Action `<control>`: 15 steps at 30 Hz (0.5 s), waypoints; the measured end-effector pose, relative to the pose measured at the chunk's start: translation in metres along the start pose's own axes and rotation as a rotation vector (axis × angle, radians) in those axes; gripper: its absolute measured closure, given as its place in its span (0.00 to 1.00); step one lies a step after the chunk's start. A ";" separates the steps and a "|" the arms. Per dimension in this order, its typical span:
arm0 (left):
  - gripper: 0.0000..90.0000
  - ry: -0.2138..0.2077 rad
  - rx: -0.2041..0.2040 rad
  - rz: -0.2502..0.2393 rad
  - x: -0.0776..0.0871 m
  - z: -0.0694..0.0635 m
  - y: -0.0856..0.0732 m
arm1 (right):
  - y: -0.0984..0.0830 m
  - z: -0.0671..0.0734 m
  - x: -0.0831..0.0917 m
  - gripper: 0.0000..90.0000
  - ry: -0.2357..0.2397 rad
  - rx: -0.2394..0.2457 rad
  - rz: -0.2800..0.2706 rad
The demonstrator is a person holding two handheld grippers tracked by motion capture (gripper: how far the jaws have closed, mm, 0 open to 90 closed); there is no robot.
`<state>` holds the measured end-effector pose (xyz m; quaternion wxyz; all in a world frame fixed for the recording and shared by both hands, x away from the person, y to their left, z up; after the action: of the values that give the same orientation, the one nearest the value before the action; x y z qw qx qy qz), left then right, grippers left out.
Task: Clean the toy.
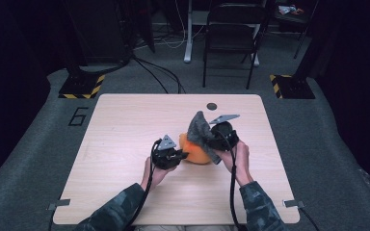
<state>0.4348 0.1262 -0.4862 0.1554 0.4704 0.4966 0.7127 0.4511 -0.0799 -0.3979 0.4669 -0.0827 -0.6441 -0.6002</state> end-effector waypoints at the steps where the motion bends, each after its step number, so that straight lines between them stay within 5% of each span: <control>1: 0.88 0.015 -0.009 0.000 -0.001 -0.002 0.000 | -0.001 0.004 -0.005 0.82 -0.005 0.024 0.020; 4: 0.88 0.023 -0.034 0.021 -0.003 -0.002 -0.004 | -0.005 0.008 -0.018 0.82 -0.057 0.067 0.050; 13: 0.87 0.013 -0.031 0.021 -0.004 0.000 -0.006 | -0.015 -0.021 -0.024 0.81 -0.077 0.005 0.100; 15: 0.87 0.021 -0.032 0.013 -0.005 0.000 -0.005 | -0.019 -0.029 -0.025 0.81 -0.047 -0.029 0.100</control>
<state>0.4358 0.1251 -0.4934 0.1530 0.4635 0.4834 0.7267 0.4669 -0.0987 -0.4327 0.4797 -0.1359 -0.6412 -0.5834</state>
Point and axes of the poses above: each handheld gripper's, and its own axes: x roughly backward along the jaws, y roughly out of its top, z roughly to its left, the point moved 1 cm from there along -x, roughly forward along the jaws, and after that the axes turned 11 degrees about -x, right-handed, at the moved point
